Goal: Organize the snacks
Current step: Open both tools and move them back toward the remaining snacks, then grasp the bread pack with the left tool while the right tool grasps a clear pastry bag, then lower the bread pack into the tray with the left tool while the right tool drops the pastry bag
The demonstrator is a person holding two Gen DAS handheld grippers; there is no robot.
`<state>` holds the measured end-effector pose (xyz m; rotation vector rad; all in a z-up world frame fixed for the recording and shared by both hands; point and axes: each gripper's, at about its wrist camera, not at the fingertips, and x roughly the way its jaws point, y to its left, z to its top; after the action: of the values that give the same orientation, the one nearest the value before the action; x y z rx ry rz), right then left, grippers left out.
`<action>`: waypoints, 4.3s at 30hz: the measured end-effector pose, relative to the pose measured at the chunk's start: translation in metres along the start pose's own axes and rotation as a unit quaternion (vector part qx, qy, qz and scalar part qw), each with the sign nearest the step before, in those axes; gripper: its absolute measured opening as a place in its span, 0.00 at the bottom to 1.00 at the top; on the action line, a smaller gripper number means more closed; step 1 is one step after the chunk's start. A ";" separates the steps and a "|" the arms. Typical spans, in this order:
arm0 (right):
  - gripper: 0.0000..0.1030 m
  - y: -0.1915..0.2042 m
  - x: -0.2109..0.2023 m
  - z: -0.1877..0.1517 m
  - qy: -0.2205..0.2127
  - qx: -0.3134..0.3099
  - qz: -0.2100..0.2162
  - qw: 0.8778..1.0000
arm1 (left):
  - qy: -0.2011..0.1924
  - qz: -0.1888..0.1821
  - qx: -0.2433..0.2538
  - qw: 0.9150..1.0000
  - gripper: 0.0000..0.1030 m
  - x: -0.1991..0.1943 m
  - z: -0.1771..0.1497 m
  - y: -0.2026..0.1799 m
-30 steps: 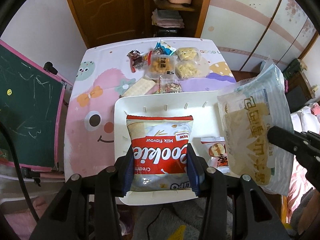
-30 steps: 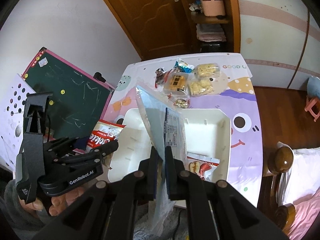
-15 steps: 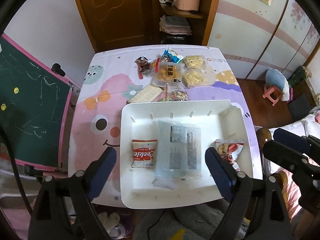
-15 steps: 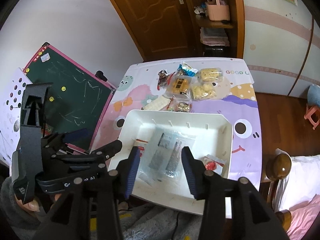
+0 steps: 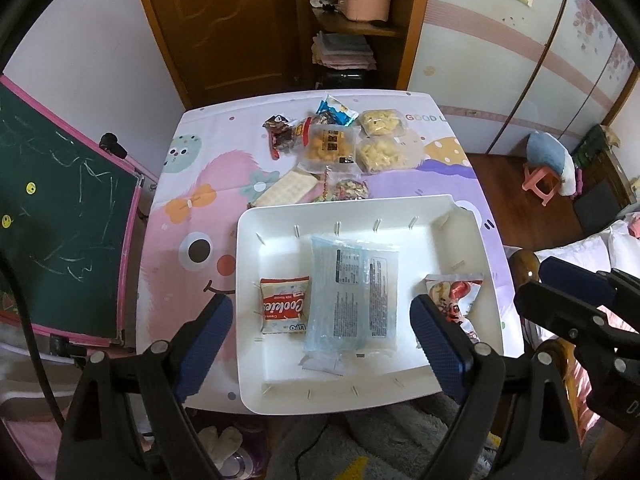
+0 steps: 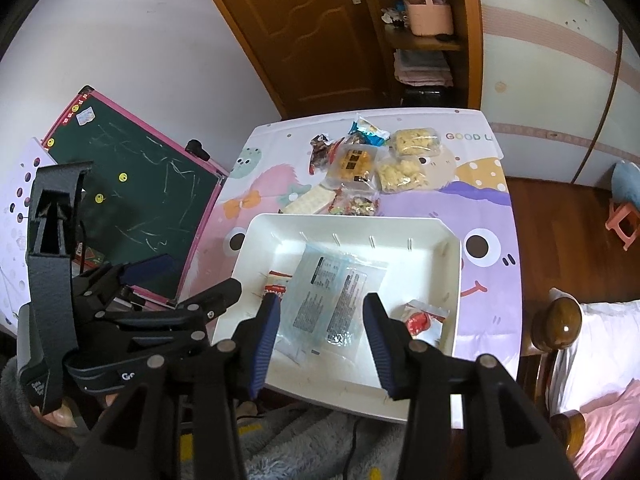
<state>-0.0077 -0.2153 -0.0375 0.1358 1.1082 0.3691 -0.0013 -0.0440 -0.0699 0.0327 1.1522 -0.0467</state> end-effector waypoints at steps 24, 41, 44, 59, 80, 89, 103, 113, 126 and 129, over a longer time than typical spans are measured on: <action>0.42 0.006 0.029 0.011 0.030 0.021 -0.008 0.999 | 0.013 0.017 0.011 1.000 0.87 0.020 0.022 0.032; 0.55 -0.026 0.108 0.085 0.046 0.049 -0.049 0.997 | 0.041 0.035 0.017 0.998 0.87 0.122 0.118 0.101; 0.60 -0.039 0.131 0.108 0.048 0.044 -0.069 0.996 | 0.063 0.023 0.031 0.997 0.87 0.158 0.134 0.097; 0.79 -0.116 0.260 0.175 0.110 0.062 -0.091 0.988 | 0.182 -0.003 0.114 0.977 0.87 0.297 0.151 0.064; 0.85 -0.107 0.343 0.182 0.192 -0.004 -0.157 0.969 | 0.239 -0.026 0.112 0.964 0.70 0.346 0.150 0.056; 0.56 -0.113 0.345 0.177 0.197 0.016 -0.144 0.970 | 0.223 -0.025 0.101 0.969 0.56 0.340 0.163 0.050; 0.52 -0.132 0.275 0.169 0.143 0.067 -0.098 0.982 | 0.148 -0.013 0.042 0.988 0.53 0.271 0.169 0.086; 0.52 -0.084 0.170 0.169 0.060 0.045 -0.053 0.996 | 0.045 -0.038 0.031 0.998 0.51 0.146 0.164 0.068; 0.53 -0.025 0.064 0.113 0.000 -0.013 -0.019 1.000 | -0.032 -0.079 0.031 0.996 0.51 0.007 0.098 0.053; 0.53 -0.017 0.055 0.090 0.008 -0.025 -0.017 1.000 | -0.028 -0.085 0.032 0.995 0.51 -0.006 0.075 0.047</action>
<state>0.0980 -0.2052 -0.0489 0.0707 1.1148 0.3684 0.0676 -0.0009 -0.0343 -0.0093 1.0960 -0.2350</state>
